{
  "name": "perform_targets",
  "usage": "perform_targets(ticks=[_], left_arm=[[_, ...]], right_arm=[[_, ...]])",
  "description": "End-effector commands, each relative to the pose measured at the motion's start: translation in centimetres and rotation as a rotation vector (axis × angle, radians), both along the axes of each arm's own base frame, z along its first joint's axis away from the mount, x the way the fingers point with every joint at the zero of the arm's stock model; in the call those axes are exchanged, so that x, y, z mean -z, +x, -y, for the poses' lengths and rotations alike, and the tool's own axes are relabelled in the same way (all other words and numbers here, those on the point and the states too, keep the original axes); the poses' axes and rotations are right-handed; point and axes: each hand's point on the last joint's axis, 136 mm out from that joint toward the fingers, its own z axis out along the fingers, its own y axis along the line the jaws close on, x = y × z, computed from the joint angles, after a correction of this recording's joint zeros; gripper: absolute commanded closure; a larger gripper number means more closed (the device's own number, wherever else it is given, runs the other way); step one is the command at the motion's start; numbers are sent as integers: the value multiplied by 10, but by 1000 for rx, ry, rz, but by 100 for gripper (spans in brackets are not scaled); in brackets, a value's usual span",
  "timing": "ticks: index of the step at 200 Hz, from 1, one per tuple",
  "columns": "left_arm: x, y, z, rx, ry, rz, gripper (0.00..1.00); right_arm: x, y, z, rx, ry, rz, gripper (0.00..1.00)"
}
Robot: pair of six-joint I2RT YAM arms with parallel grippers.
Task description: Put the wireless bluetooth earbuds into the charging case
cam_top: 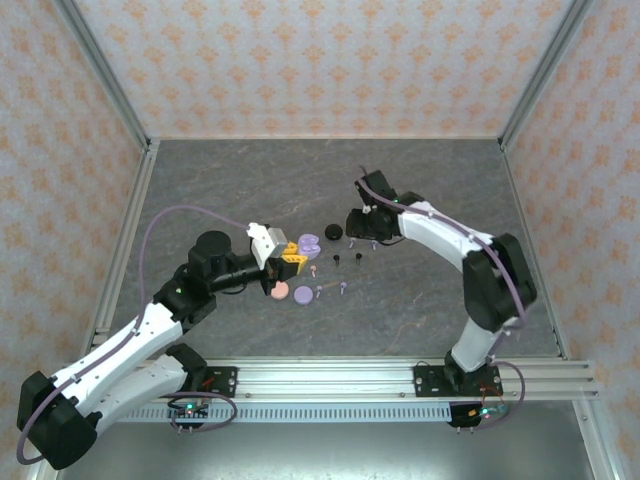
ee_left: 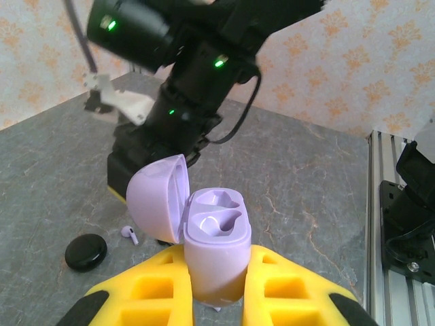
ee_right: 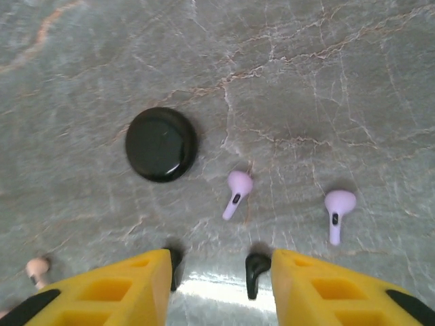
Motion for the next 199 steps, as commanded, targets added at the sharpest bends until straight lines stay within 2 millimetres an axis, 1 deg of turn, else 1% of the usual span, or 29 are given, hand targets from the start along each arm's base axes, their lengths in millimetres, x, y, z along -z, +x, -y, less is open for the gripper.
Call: perform_targets(ticks=[1,18,30,69,105,167,199], left_arm=[[-3,-4,2,5,-14,1,100],[-3,-4,2,5,-13,0,100],[-3,-4,2,5,-11,-3,100],[-3,-4,2,5,-8,-5,100],[-2,-5,3,6,-7,-6,100],[-2,-4,3,7,-6,-9,100],[-1,-4,3,5,-5,-13,100]], right_arm=[[17,5,6,42,-47,-55,60],[28,10,2,56,-52,-70,63],[33,15,1,64,-54,-68,63],[48,19,-2,69,-60,-95,66],[56,20,-6,65,-46,-109,67],[65,20,-10,60,-38,-122,76],[68,19,-11,51,-33,-129,82]])
